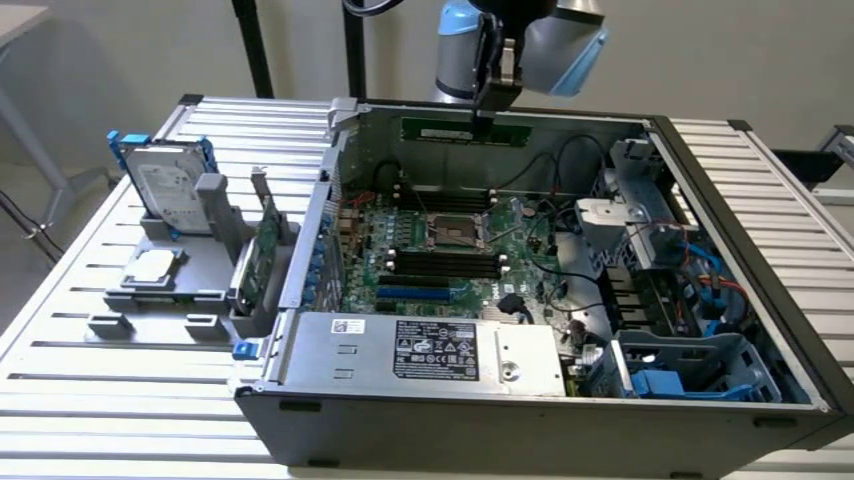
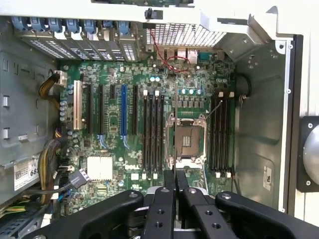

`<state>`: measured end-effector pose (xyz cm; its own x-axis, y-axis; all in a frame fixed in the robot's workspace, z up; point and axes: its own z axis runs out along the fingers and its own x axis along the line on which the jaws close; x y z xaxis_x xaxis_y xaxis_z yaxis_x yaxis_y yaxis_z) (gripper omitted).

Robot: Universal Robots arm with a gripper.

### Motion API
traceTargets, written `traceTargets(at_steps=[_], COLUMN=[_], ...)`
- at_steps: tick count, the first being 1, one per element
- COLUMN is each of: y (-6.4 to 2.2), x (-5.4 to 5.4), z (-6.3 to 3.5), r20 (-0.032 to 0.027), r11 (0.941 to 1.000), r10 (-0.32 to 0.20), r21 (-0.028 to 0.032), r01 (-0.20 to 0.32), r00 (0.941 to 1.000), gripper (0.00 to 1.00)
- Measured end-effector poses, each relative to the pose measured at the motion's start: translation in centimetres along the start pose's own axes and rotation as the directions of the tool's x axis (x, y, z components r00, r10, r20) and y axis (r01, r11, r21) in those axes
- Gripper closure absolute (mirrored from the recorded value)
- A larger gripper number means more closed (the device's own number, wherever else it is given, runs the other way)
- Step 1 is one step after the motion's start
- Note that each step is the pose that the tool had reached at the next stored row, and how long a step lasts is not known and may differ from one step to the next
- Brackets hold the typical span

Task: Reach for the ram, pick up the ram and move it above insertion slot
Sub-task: 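Pick up the ram and move it above insertion slot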

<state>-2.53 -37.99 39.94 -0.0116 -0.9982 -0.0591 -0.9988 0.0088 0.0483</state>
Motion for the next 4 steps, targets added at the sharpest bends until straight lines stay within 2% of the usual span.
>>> traceTargets(at_steps=[4], y=[0.0], x=[0.0], z=[0.0], r20=[0.0001], r11=[1.0], r10=[0.0], r21=[0.0], r01=[0.0], r00=[1.0], gripper=[0.87])
